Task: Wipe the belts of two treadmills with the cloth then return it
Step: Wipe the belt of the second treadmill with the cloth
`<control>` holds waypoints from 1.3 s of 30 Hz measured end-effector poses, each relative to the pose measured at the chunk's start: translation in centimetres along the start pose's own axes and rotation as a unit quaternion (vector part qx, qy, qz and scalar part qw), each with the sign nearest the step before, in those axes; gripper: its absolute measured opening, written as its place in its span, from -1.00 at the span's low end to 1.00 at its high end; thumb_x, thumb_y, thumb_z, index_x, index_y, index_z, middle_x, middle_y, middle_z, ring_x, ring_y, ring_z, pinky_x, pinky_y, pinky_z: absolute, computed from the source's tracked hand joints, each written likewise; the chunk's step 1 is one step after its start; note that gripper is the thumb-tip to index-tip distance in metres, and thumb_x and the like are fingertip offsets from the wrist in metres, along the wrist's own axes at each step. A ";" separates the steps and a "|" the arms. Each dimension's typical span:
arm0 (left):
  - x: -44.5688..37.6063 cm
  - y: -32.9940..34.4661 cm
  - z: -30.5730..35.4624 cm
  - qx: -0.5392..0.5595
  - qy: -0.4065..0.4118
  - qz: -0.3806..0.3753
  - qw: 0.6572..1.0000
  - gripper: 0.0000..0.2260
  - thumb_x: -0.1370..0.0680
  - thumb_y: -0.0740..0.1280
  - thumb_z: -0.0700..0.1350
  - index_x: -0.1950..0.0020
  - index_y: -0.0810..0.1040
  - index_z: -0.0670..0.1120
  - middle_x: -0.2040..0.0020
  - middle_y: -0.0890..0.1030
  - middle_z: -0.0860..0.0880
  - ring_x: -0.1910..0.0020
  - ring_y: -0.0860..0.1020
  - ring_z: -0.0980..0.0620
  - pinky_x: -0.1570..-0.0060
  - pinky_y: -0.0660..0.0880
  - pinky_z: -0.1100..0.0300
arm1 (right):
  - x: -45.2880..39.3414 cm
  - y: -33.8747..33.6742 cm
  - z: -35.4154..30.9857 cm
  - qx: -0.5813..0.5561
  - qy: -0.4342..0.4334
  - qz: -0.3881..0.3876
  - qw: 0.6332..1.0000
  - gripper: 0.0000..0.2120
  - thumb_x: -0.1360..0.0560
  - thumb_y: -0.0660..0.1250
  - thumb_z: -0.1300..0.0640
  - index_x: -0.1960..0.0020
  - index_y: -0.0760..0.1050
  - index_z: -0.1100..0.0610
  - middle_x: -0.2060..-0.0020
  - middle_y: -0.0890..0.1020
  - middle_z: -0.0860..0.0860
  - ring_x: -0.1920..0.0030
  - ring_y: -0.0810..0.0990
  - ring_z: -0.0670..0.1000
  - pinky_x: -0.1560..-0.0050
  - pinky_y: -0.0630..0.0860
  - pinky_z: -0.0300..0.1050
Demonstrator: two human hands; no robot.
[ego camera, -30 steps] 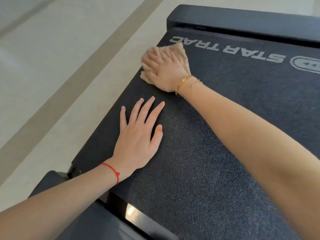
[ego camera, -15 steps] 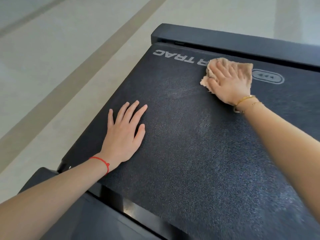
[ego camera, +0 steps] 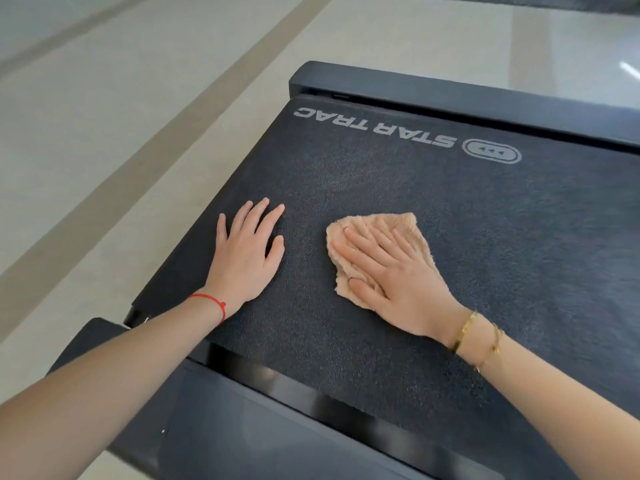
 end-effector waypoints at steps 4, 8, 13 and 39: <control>0.3 -0.1 -0.5 -0.002 0.004 -0.018 1.000 -0.53 -0.68 0.02 0.05 -0.60 0.09 0.06 -0.61 0.09 -0.01 -0.60 -0.01 -0.04 -0.54 -0.05 -0.21 | -2.5 -0.7 3.2 0.007 0.073 0.021 0.997 -0.47 -0.67 -0.08 -0.18 -0.60 -0.13 -0.20 -0.59 -0.13 -0.19 -0.58 -0.26 -0.05 -0.55 -0.33 0.03; 0.7 -0.6 -1.2 -0.005 0.028 -0.033 0.999 -0.51 -0.68 0.00 0.07 -0.61 0.06 0.06 -0.62 0.07 -0.02 -0.60 -0.01 -0.04 -0.55 -0.05 -0.18 | -5.0 -1.2 4.8 -0.016 0.179 0.036 0.983 -0.48 -0.68 -0.06 -0.13 -0.61 -0.06 -0.13 -0.61 -0.10 -0.12 -0.59 -0.22 -0.02 -0.53 -0.33 0.02; 1.6 -1.2 -3.0 -0.010 0.063 -0.041 0.997 -0.52 -0.67 -0.02 0.09 -0.61 0.05 0.09 -0.61 0.07 0.01 -0.60 -0.02 -0.01 -0.54 -0.02 -0.19 | -3.6 0.0 0.2 0.003 0.126 0.027 0.992 -0.47 -0.67 -0.11 -0.14 -0.61 -0.09 -0.13 -0.60 -0.13 -0.12 -0.59 -0.25 0.04 -0.51 -0.38 0.02; 3.6 -1.1 -6.3 -0.008 -0.014 0.014 1.000 -0.53 -0.65 0.00 0.03 -0.58 0.15 0.03 -0.59 0.15 -0.02 -0.57 0.07 -0.07 -0.50 0.12 -0.14 | -21.5 0.7 -4.8 0.005 0.097 -0.003 0.995 -0.48 -0.69 -0.14 -0.12 -0.62 -0.12 -0.09 -0.62 -0.10 -0.06 -0.60 -0.19 0.08 -0.56 -0.25 0.12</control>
Point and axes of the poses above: each hand's wrist, its own x-axis away from the middle knuckle, its own y-axis out of the palm, z = x × y, the point moved 2 cm from there along -x, towards the middle knuckle
